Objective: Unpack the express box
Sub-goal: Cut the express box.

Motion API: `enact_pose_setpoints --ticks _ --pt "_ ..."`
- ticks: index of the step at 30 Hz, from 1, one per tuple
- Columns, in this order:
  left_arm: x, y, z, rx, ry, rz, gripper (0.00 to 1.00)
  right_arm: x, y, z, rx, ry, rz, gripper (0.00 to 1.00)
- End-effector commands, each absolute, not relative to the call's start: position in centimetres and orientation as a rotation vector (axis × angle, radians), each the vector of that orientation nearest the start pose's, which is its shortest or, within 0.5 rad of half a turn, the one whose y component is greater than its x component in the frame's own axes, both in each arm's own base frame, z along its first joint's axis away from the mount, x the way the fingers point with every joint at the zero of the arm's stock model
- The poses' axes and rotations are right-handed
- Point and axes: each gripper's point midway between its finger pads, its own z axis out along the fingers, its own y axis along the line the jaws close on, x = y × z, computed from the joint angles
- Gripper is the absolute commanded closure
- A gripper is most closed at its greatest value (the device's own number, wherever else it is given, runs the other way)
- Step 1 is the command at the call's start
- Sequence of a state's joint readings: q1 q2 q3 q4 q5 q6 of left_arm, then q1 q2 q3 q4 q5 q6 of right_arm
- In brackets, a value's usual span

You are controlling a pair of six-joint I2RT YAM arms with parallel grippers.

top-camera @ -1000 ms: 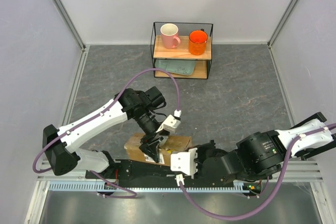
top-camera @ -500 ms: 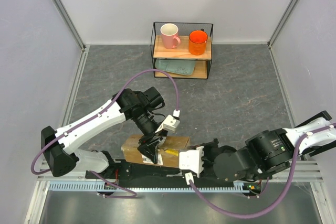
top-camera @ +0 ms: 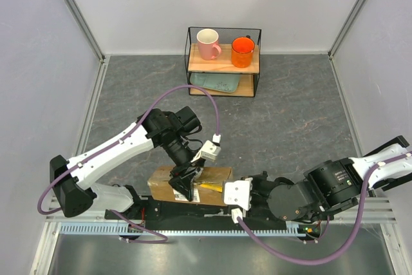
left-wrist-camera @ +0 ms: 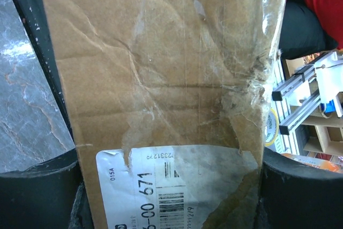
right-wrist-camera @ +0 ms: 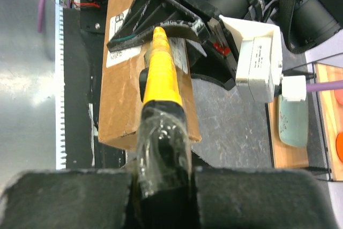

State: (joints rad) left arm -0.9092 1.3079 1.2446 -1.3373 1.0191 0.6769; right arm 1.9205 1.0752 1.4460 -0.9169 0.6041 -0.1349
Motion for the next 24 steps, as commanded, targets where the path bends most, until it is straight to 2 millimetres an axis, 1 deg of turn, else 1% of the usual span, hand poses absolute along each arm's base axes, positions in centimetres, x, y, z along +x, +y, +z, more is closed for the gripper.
enact_pose_setpoints --ticks 1,2,3,5,6,8,11,12,14,15,17,18,19,20,21,22,23,24 --pt "1.3 -23.2 22.9 -2.011 -1.918 1.502 0.98 2.0 26.2 34.3 -1.499 1.441 0.43 1.0" --pt "1.5 -23.1 22.6 -2.021 -1.931 1.481 0.98 2.2 25.5 33.6 -1.519 1.473 0.396 1.0" --pt "1.8 -23.0 22.3 -2.049 -1.943 1.448 0.98 2.3 25.2 33.5 -1.53 1.478 0.376 1.0" --pt "2.0 -22.6 21.8 -2.067 -1.957 1.404 0.98 2.8 24.3 32.7 -1.54 1.519 0.321 1.0" --pt "2.5 -22.4 21.4 -2.101 -1.977 1.354 0.98 2.9 24.1 32.4 -1.54 1.528 0.3 1.0" --pt "3.2 -22.2 20.9 -2.135 -2.003 1.308 0.98 3.3 23.8 32.3 -1.537 1.526 0.273 1.0" --pt "5.6 -21.8 18.2 -2.158 -2.131 1.093 0.98 3.6 23.5 32.3 -1.509 1.525 0.282 1.0" --pt "7.7 -21.4 16.1 -2.174 -2.23 0.921 0.98 3.7 23.2 32.1 -1.498 1.534 0.289 1.0" --pt "10.1 -20.8 13.8 -2.187 -2.34 0.731 0.98 3.7 23.0 31.9 -1.482 1.548 0.303 1.0" --pt "12.2 -20.4 11.9 -2.202 -2.429 0.57 0.98 3.7 22.9 31.4 -1.483 1.554 0.302 1.0" --pt "13.8 -20.3 10.4 -2.206 -2.476 0.463 0.97 3.4 23.2 31.4 -1.453 1.563 0.358 1.0" --pt "14.9 -19.7 9.5 -2.193 -2.518 0.353 0.89 3.4 23.2 30.9 -1.454 1.564 0.361 1.0" --pt "16.0 -20.2 8.6 -2.204 -2.539 0.311 0.83 3.2 23.3 31.0 -1.437 1.569 0.383 1.0" --pt "16.6 -20.2 8.2 -2.205 -2.552 0.271 0.66 3.2 23.2 30.9 -1.425 1.572 0.401 1.0" --pt "17.2 -20.2 7.9 -2.206 -2.566 0.229 0.51 3.3 23.1 30.7 -1.421 1.576 0.404 1.0" --pt "17.5 -20.7 7.7 -2.221 -2.569 0.238 0.45 3.3 23.2 30.7 -1.412 1.577 0.412 1.0" --pt "17.8 -20.9 7.7 -2.227 -2.575 0.241 0.36 3.2 23.1 30.9 -1.404 1.58 0.427 1.0" --pt "17.9 -21.4 8.1 -2.234 -2.589 0.264 0.18 3.2 23.1 30.9 -1.401 1.58 0.427 1.0"
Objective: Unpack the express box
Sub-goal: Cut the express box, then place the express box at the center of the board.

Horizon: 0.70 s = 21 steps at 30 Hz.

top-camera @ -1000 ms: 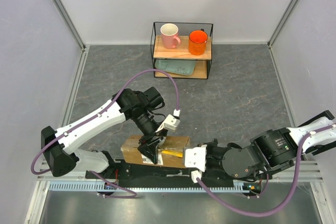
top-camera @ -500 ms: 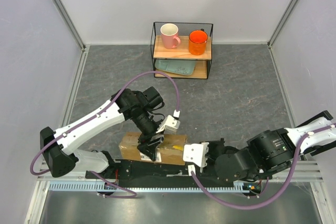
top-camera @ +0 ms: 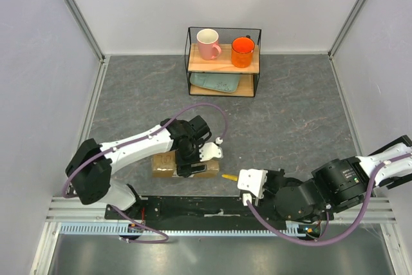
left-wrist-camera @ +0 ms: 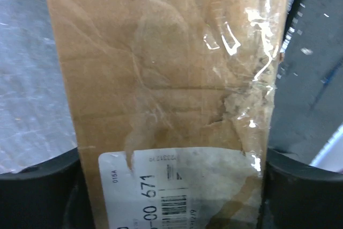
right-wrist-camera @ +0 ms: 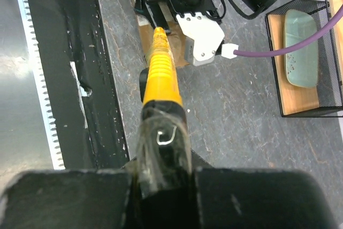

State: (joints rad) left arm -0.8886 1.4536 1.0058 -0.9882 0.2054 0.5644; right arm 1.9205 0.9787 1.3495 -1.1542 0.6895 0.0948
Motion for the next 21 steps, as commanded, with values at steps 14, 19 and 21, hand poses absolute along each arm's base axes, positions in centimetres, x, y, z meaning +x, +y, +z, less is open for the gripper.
enact_pose_setpoints --ticks 14,19,21 --pt "18.1 -20.3 16.7 1.728 1.886 -0.261 0.01 3.5 22.9 32.7 -1.388 1.554 0.444 1.0" --pt "17.5 -20.4 24.3 1.653 1.566 -0.376 0.01 3.4 22.9 33.3 -1.366 1.562 0.47 1.0" --pt "15.3 -21.5 26.2 1.676 1.383 -0.494 0.01 3.5 22.8 32.9 -1.355 1.567 0.478 1.0"
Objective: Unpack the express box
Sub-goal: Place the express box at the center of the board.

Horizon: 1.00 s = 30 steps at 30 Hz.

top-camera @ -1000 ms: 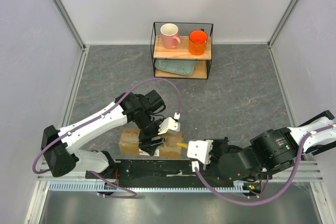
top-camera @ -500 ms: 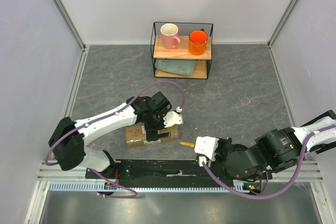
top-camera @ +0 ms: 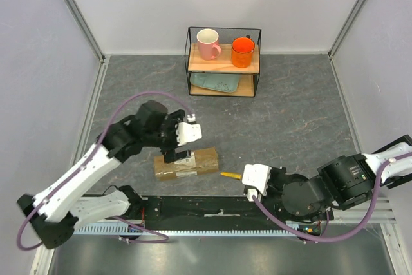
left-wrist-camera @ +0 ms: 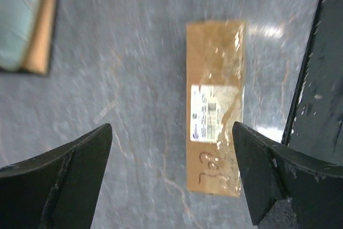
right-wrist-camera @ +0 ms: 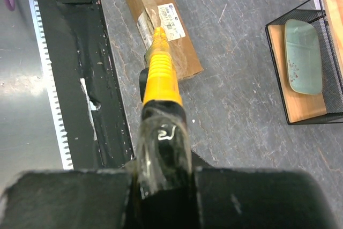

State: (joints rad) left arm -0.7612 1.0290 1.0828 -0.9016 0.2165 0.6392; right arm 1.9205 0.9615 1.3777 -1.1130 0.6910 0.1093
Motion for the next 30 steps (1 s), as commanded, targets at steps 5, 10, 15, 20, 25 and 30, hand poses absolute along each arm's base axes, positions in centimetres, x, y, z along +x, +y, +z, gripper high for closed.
enact_pose_setpoints --ticks 5,10,15,20,25,30 --pt "10.8 -23.5 31.0 1.601 1.05 -0.737 0.01 3.1 24.1 31.6 -1.333 1.558 0.49 1.0" --pt "7.9 -24.9 32.6 1.641 0.98 -0.962 0.01 3.3 26.1 32.0 -1.284 1.51 0.48 1.0" --pt "5.7 -25.7 33.8 1.688 0.885 -1.016 0.01 3.1 27.2 32.3 -1.259 1.526 0.504 1.0" --pt "3.9 -26.2 34.9 1.708 0.84 -1.086 0.01 2.9 28.1 31.8 -1.271 1.541 0.483 1.0" --pt "3.1 -26.2 35.6 1.707 0.829 -1.128 0.13 3.2 29.0 31.7 -1.259 1.563 0.475 1.0" --pt "2.5 -26.5 34.0 1.738 0.843 -1.163 0.22 3.4 30.3 32.2 -1.229 1.56 0.463 1.0"
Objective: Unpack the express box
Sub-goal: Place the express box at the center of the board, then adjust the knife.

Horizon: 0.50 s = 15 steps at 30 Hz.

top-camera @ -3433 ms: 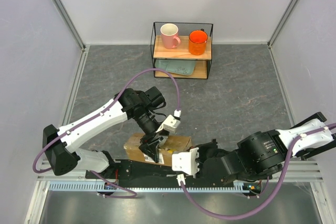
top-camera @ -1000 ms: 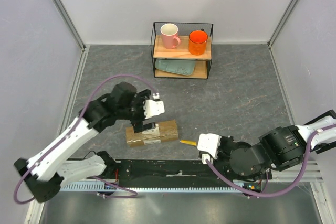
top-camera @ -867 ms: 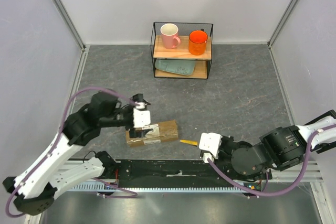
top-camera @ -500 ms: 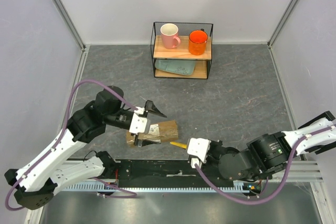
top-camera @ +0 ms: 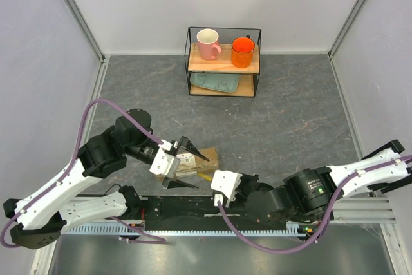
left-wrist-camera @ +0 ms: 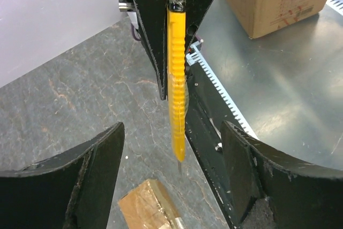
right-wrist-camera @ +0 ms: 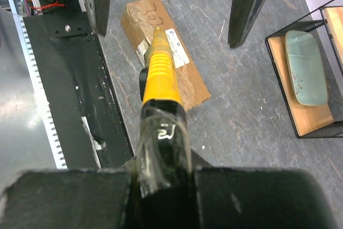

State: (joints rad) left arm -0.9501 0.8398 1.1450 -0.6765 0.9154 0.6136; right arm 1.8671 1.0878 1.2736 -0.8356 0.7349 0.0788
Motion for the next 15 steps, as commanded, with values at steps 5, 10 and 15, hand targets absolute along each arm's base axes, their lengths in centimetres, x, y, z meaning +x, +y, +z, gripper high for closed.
enact_pose_setpoints --ticks 5,10,15 --pt "3.4 -26.7 32.8 1.743 0.872 -1.101 0.48 3.5 31.2 32.9 -1.197 1.562 0.468 1.0" --pt "4.8 -27.0 32.7 1.705 0.901 -1.024 0.85 3.2 31.6 33.2 -1.186 1.56 0.51 1.0" --pt "5.6 -27.2 33.0 1.665 0.923 -0.994 0.98 2.6 31.9 34.0 -1.194 1.532 0.579 1.0"
